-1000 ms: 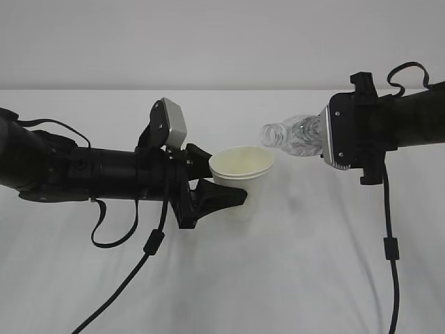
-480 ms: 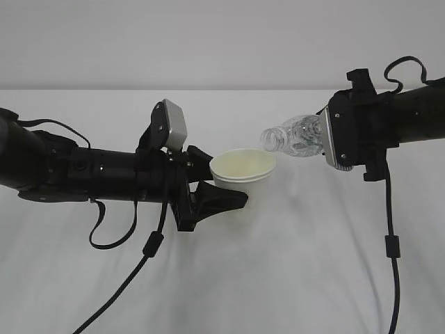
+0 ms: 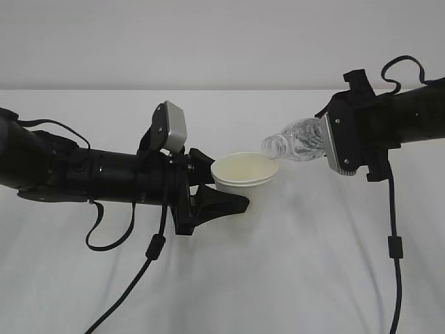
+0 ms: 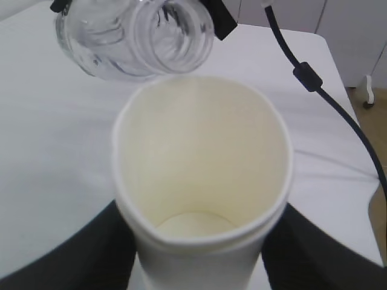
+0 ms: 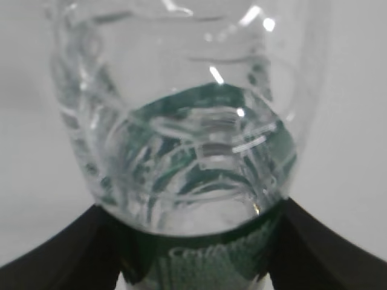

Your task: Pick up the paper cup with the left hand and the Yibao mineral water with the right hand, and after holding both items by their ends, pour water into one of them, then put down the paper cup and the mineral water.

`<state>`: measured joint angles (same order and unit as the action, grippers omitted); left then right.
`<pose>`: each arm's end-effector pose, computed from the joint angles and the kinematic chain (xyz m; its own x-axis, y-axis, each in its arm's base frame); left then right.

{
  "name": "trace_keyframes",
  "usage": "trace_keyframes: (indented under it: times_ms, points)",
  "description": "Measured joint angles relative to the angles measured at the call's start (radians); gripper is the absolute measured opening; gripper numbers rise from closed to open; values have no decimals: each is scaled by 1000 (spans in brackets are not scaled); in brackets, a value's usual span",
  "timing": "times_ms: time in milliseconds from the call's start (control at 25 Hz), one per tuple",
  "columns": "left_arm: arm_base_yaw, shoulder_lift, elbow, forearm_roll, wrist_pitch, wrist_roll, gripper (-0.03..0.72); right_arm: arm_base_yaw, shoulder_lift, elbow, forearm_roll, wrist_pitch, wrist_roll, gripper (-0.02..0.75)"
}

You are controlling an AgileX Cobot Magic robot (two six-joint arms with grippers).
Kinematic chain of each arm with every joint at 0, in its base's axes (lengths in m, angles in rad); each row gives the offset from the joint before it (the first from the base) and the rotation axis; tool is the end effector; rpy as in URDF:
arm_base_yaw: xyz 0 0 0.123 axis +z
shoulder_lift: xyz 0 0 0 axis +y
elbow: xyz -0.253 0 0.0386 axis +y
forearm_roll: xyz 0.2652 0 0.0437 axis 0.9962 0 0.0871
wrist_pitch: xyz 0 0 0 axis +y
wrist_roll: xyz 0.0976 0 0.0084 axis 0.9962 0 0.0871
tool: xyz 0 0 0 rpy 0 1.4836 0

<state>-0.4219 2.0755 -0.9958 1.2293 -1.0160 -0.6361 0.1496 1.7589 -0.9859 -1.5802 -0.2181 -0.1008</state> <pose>0.3067 -0.2236 0.0845 -0.1130 0.2703 -0.9561 0.9819 0.1778 -0.0658 0.3721 0.0774 0.1497 0.3781 -0.9243 -0.0514 -0.5897 -0.1977 -0.7830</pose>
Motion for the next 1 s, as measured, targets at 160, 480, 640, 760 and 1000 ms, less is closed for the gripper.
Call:
trace_keyframes:
  times_ms: [160,480,640,760,1000]
  points:
    - [-7,0,-2,2,0,-2,434,20,-6,-1,-2,3,-18,489]
    - [-45,0,-4,-1,33,-4,434,53,-9,-9,-2,36,-33,489]
    - [-45,0,-4,-19,37,-4,433,53,-9,-9,-2,40,-33,489]
    - [-45,0,-4,-32,46,-4,433,53,-9,-9,-2,44,-33,489]
    - [-45,0,-4,-55,86,-4,433,53,-9,-10,-22,46,-40,489]
